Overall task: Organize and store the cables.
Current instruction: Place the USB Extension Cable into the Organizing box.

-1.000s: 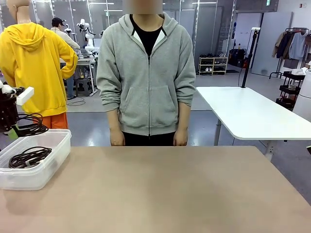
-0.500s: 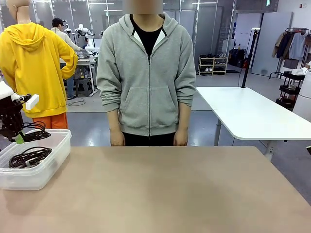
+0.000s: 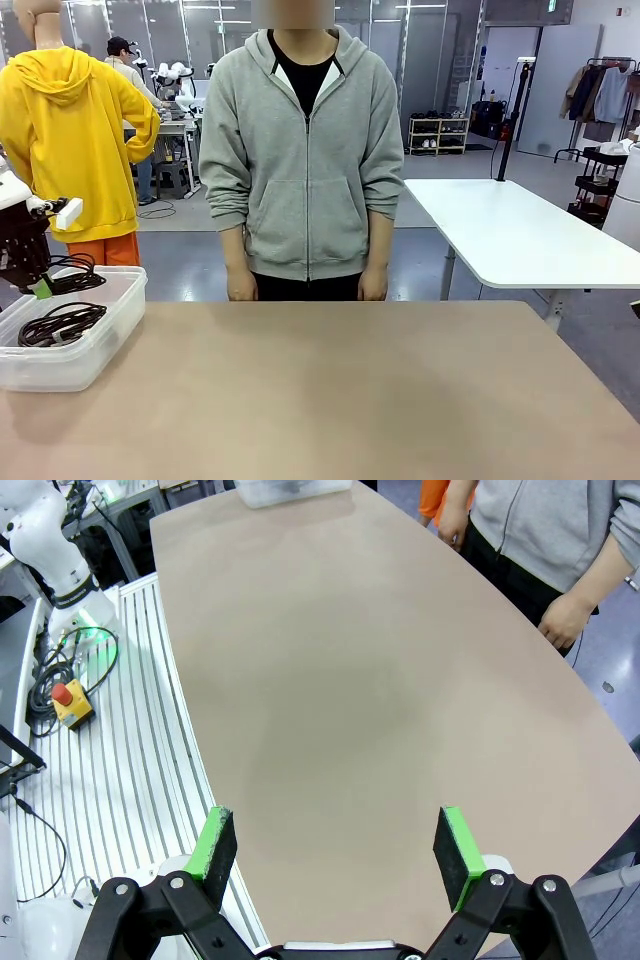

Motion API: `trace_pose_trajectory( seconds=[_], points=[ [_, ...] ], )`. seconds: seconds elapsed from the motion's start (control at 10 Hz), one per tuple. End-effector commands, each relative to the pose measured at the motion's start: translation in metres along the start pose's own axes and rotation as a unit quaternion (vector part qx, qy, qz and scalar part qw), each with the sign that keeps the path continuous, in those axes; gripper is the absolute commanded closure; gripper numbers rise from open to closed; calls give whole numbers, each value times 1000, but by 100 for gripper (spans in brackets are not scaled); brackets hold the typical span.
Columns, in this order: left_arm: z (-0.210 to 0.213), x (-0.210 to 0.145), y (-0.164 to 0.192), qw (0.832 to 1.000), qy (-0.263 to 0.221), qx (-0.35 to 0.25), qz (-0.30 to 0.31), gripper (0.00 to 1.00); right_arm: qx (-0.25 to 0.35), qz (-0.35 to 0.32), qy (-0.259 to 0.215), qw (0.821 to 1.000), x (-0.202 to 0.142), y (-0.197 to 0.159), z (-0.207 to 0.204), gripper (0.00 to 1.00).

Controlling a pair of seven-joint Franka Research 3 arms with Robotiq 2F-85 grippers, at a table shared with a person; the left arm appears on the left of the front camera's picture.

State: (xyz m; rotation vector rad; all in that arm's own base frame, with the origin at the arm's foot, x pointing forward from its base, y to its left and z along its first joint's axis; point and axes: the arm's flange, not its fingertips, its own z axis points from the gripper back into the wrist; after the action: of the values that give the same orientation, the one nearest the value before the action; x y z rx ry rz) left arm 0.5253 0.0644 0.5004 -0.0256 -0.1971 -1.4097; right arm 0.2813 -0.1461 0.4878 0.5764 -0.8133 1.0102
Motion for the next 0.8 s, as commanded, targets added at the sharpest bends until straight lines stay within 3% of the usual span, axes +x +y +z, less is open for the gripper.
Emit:
trace_pose_trajectory(
  seconds=[0.0, 0.3, 0.7],
  points=[
    [-13, -1, 4, 1000, -1, -16, -1, 81, -1, 1, -6, 1000, 1, 1, 1, 0],
    [-36, 3, 5, 1000, -13, -16, 7, 81, -1, 1, -6, 1000, 1, 1, 1, 0],
    [-52, -1, 10, 1000, -5, -17, 26, 14, -1, 1, -6, 1000, 1, 1, 1, 0]
  ],
)
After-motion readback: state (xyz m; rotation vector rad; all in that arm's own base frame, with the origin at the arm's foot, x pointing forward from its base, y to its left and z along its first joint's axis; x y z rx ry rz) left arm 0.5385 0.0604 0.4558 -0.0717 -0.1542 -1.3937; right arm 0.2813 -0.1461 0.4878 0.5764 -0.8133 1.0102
